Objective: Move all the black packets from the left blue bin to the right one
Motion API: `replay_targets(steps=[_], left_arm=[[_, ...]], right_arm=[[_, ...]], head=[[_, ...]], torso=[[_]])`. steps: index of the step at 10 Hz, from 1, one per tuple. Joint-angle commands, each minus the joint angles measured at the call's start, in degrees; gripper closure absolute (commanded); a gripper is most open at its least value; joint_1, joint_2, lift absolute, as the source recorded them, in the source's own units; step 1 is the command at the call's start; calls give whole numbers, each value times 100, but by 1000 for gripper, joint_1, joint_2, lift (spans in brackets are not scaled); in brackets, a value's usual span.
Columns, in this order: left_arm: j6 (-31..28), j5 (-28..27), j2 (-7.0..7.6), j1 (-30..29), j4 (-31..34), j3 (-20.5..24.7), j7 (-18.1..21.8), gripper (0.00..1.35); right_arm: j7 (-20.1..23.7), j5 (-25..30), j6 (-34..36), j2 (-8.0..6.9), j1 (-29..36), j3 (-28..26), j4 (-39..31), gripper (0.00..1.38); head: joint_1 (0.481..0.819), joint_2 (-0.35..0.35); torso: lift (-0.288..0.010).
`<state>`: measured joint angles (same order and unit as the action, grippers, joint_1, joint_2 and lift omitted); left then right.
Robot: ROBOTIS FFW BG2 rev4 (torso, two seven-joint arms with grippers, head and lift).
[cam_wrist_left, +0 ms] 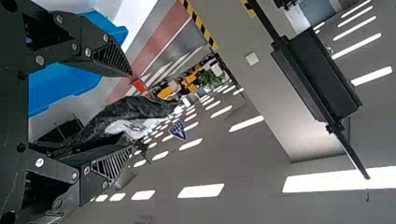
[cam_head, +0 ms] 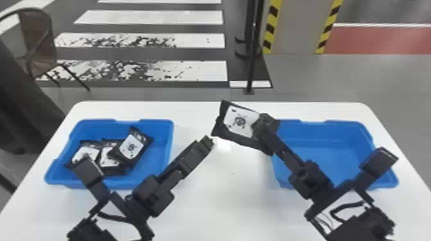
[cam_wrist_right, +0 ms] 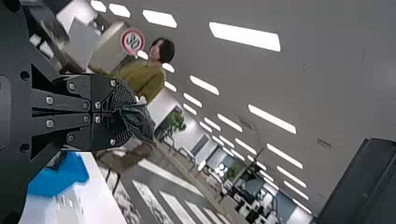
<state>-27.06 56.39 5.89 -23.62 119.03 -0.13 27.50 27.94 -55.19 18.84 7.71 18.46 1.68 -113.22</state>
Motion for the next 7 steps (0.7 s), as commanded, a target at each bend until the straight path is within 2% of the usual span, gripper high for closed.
replay_targets(steps=[1, 3, 4, 5, 6, 7], left_arm=[[62, -120, -35, -84, 0, 287, -8, 160], [-78, -234, -106, -169, 0, 767, -43, 162], [-205, -360, -123, -197, 0, 984, -69, 162], [-233, -440, -141, -211, 14, 1144, -87, 162], [-261, -554, -158, -197, 0, 1304, -131, 162], [-261, -748, -158, -155, 14, 1453, -175, 162]], right_arm=[[-26, 903, 0, 29, -342, -614, 529, 1274], [-281, 2571, -28, 213, -806, -1128, 951, 1274], [-474, 2742, -28, 310, -988, -1128, 1261, 1274], [-606, 2902, -28, 345, -1256, -1139, 1683, 1266], [-720, 3142, -28, 398, -1452, -1139, 2048, 1128], [-1019, 3599, -28, 415, -1396, -1208, 1908, 670]], head=[[695, -17], [695, -78], [695, -108], [695, -123], [695, -124], [695, -126]], torso=[[-140], [-140], [-140], [-140], [-140], [-140]])
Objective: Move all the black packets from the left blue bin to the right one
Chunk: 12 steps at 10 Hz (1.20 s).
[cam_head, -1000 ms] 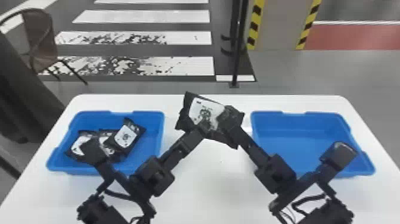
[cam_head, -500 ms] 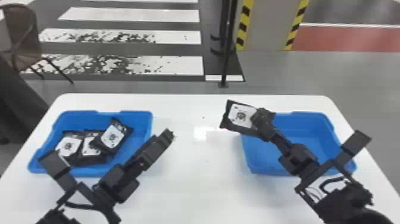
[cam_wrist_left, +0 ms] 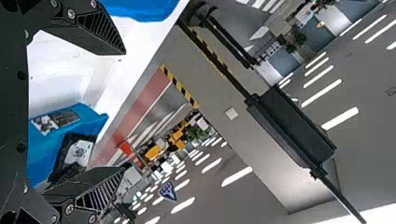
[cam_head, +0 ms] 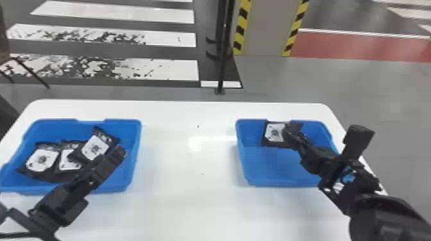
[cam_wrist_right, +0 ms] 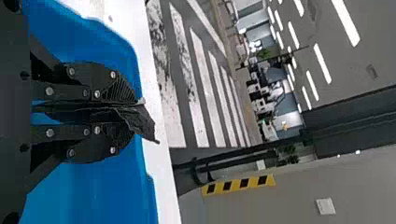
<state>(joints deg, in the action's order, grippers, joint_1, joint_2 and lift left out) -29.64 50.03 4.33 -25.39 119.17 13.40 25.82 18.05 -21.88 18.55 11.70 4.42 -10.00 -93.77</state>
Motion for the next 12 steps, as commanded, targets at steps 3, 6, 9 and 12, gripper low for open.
replay_targets(steps=[3, 6, 9, 12], left_arm=[[-3, -764, -3, 176, 1, 488, -183, 163], [109, -1450, -64, 401, 1, 705, -543, 177], [-369, -2261, -47, 851, -13, 762, -912, 177], [-1086, -2661, 41, 1400, -337, 750, -1079, 177]], right_arm=[[-1146, 1091, 0, -28, 1357, -52, -1992, 124], [-1155, 1457, -435, -388, 2890, -52, -3525, 183], [-1155, 851, -562, -502, 3945, 246, -4383, 185], [-1146, 337, -703, -502, 4578, 520, -4847, 186]], head=[[695, -138], [695, -59], [695, 31], [695, 122]], torso=[[-140], [-140], [-140], [-140]])
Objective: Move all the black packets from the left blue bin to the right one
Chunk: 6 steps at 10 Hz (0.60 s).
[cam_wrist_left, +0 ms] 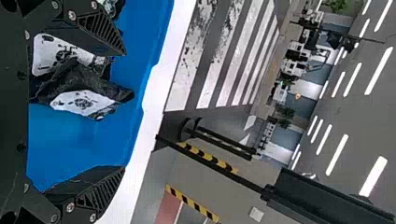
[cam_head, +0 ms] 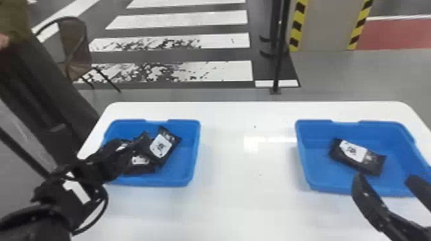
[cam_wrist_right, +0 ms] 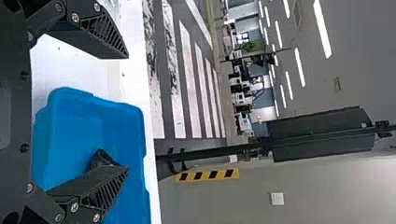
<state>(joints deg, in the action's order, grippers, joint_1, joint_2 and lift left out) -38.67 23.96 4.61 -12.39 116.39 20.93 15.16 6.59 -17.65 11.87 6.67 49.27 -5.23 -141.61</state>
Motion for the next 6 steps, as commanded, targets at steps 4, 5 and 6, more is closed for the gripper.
replay_targets(steps=[4, 5, 6], left_arm=[[-871, -282, 66, 634, -537, -196, -224, 177], [-899, -259, 75, 845, -776, -265, -286, 177], [-927, -191, 101, 1141, -1198, -299, -286, 177]], right_arm=[[62, -200, -35, 0, 121, 89, -49, 186], [80, -246, -35, 0, 107, 101, -21, 186], [106, -258, -35, 0, 79, 101, 21, 188]], head=[[695, 151], [695, 153], [695, 148]], torso=[[-140], [-140], [-140]])
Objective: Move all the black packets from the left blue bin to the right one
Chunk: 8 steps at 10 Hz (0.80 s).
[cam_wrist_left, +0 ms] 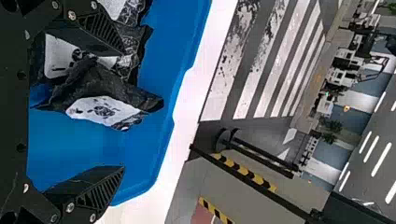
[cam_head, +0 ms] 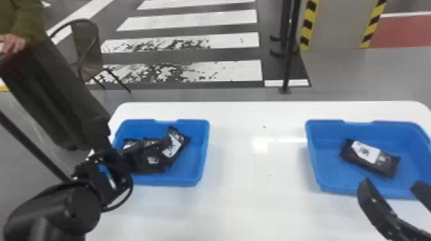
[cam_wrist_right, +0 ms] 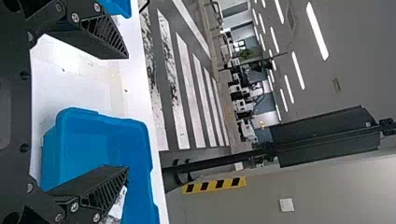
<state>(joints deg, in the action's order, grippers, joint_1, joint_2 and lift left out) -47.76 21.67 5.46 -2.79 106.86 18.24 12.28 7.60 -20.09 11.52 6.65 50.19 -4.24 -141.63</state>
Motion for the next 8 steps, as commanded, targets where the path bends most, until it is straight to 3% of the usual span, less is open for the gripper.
replay_targets(steps=[1, 3, 4, 6, 7, 8], left_arm=[[-117, 39, 43, 420, -582, -64, 3, 177], [-244, 39, 52, 701, -1032, -41, 3, 180], [-356, 50, 87, 772, -1144, -75, 38, 256], [-497, 50, 158, 926, -1454, -178, 143, 843], [-356, 84, 140, 912, -1468, -178, 161, 989], [-244, 62, 131, 884, -1468, -212, 178, 1230]], right_arm=[[23, -48, 0, 2, -42, 13, 52, 188], [49, -117, 0, -6, -70, 24, 108, 190], [49, -140, 0, 2, -84, 24, 108, 193], [49, -220, 0, 2, -84, 36, 150, 194], [49, -242, 0, 2, -98, 36, 150, 194], [58, -300, 0, 2, -98, 36, 178, 194]], head=[[695, 144], [695, 134], [695, 134], [695, 128], [695, 122], [695, 120]], torso=[[-140], [-140], [-140], [-140], [-140], [-140]])
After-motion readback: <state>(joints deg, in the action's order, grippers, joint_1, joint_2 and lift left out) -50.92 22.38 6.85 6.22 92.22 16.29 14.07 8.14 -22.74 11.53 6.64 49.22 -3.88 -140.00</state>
